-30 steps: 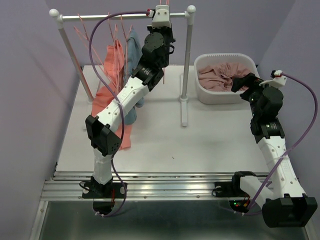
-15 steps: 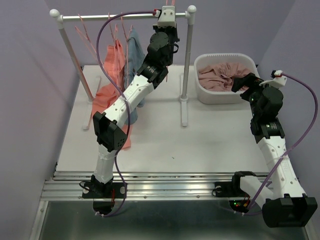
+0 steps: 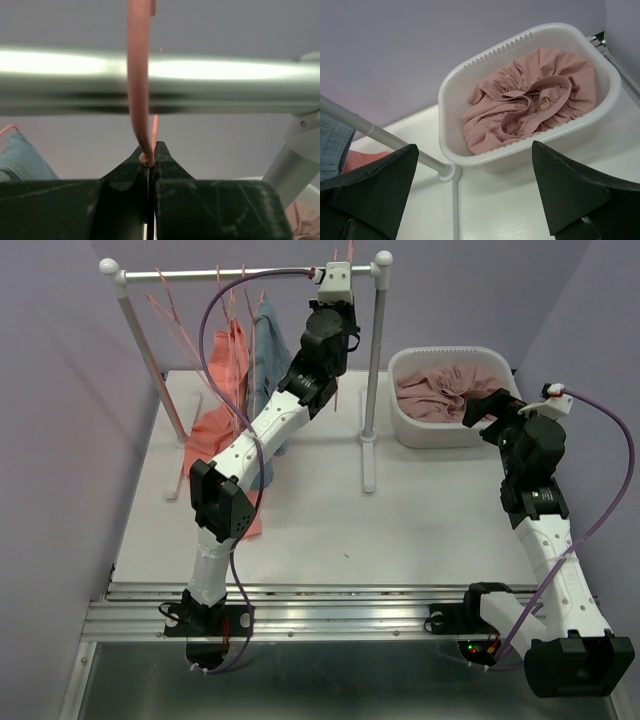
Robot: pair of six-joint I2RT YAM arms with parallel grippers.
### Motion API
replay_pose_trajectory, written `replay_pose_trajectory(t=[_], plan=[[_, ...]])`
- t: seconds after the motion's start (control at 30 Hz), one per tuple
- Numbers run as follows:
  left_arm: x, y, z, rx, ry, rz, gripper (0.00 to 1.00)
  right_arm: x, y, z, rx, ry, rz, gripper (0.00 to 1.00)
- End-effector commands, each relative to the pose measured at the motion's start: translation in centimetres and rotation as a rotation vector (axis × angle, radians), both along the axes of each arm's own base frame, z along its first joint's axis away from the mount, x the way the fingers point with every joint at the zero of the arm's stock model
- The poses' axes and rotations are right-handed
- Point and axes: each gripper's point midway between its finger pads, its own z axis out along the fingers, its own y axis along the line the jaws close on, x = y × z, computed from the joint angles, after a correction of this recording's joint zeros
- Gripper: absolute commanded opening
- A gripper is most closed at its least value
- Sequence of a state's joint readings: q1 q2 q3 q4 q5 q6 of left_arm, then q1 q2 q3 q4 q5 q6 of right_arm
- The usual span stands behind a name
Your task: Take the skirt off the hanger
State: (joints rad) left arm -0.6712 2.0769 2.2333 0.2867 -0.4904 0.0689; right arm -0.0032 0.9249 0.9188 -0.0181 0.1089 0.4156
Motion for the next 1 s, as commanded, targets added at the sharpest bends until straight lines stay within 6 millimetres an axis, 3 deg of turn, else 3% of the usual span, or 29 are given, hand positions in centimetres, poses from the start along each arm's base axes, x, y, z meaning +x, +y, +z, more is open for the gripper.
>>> replay_pose_trajectory(t=[0.0,0.17,0.37,0.4,0.43,0.5,0.57,0.87,0.97], plan=[[-0.8,0.8,1.4,-0.054,-0.024,-0.010,0.00,-0.5,-0.1,1.2,0.002,-0.043,-0.009,1.00],[-1.1,0.9,0.5,-0.062,-0.003,-0.019,0.03,-0.4,-0.1,0.9,0.003,-0.037,-0.014,1.00],[-1.8,1.1,0.4,-0.048,0.012,-0.032,0.17,-0.6,0.0,1.1,0.006,-0.043,-0.006,1.00],[-2.1,1.0,0.6,-0.073,0.013,-0.052,0.23,-0.6,0.0,1.2,0.006,-0.046,-0.004,1.00],[-2.5,1.0,1.1,-0.076,0.009,-0.060,0.35,-0.6,0.1,1.2,0.006,-0.045,0.000,1.00],[-3.2,1.1,1.6,-0.078,0.006,-0.074,0.46,-0.6,0.3,1.2,0.009,-0.047,0.009,1.00],[-3.8,1.2,2.1,-0.080,0.002,-0.082,0.49,-0.6,0.4,1.3,0.009,-0.048,0.014,1.00],[-8.7,0.9,4.3,-0.088,0.027,-0.189,0.98,-0.9,0.9,1.6,0.012,-0.058,0.043,1.00],[-10.9,0.2,3.9,-0.040,0.064,-0.248,0.99,-1.2,1.0,0.9,0.019,-0.031,0.046,1.00]])
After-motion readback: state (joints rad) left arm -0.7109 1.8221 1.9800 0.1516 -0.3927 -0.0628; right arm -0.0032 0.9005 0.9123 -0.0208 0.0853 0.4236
